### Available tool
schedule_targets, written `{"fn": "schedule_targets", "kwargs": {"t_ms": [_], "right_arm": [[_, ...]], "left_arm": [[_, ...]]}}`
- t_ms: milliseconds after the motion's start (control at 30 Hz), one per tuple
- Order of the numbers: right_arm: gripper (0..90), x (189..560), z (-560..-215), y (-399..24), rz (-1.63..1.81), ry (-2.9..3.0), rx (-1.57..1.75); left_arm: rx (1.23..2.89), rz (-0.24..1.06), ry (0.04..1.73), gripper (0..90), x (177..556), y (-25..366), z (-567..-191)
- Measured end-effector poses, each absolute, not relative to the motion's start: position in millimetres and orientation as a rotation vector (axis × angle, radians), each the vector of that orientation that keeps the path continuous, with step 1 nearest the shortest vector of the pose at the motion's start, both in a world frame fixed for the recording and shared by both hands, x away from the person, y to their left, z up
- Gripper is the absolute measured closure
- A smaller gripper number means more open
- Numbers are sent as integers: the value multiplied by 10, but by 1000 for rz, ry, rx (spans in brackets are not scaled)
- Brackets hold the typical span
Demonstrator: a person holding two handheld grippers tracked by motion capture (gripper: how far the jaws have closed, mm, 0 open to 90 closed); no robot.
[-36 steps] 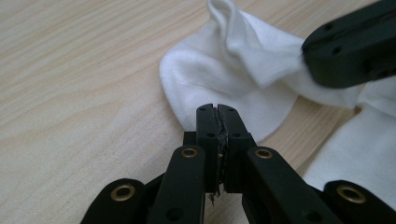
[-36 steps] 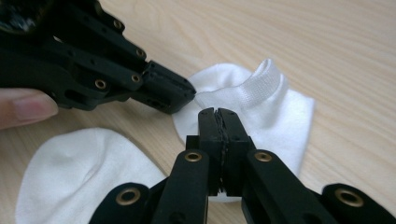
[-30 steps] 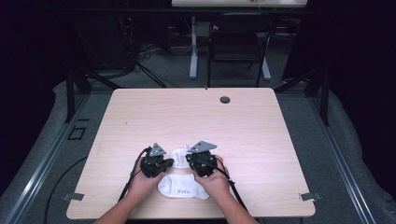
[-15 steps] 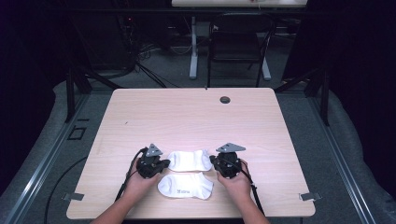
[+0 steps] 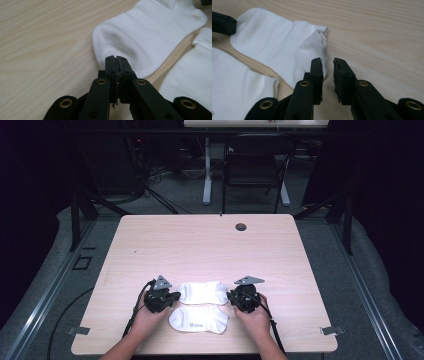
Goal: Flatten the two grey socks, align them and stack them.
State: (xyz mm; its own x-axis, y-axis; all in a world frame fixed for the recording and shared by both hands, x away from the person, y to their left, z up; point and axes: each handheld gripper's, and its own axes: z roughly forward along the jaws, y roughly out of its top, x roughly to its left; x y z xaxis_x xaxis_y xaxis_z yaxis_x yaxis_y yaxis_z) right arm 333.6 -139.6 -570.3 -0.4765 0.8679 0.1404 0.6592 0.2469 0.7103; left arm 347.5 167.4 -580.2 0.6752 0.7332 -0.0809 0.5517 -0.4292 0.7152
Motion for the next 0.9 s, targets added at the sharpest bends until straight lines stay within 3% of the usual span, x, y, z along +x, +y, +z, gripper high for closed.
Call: {"fn": "schedule_targets", "kwargs": {"t_ms": [200,500,667,900], "right_arm": [[663,3357,-5652,-1383,1164,2187,1410],[671,3430,-5677,-1341,1164,2178,1404],[672,3451,-5690,-1346,1162,2179,1417],[673,3444,-5696,-1330,1160,2180,1407]], "left_arm": [[2136,304,998,860,3490,1676,-5789],[2069,327,1016,784,3590,1711,-5710],[2093,323,1008,677,3603,1661,-5758],[2120,338,981,669,3601,1611,-5777]]}}
